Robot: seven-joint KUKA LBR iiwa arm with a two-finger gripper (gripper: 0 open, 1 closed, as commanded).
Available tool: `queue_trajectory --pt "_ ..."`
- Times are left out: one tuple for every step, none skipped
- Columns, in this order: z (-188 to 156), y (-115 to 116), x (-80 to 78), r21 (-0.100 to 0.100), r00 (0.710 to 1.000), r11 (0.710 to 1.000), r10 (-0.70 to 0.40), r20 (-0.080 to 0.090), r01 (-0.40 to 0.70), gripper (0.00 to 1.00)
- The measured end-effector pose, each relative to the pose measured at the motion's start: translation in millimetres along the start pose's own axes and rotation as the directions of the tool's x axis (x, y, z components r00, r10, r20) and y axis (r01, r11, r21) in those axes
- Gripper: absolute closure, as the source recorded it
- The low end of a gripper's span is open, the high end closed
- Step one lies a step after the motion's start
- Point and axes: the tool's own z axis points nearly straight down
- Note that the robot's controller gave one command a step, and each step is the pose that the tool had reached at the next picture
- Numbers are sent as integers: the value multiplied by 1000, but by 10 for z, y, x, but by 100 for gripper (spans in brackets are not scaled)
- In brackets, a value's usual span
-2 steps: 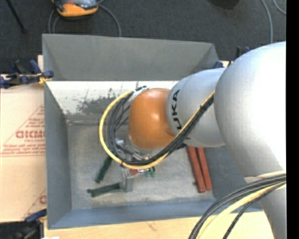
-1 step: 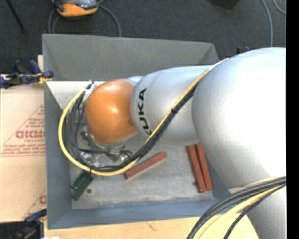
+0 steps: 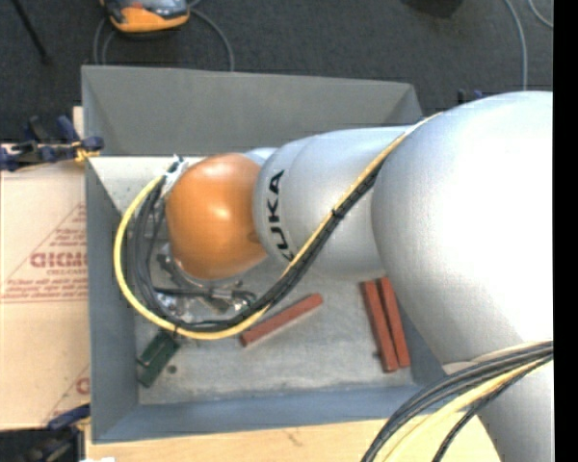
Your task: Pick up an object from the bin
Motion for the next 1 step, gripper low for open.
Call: queue_trajectory --pt "-1223 -369 -129 -2 1000 1000 -19 -2 19 100"
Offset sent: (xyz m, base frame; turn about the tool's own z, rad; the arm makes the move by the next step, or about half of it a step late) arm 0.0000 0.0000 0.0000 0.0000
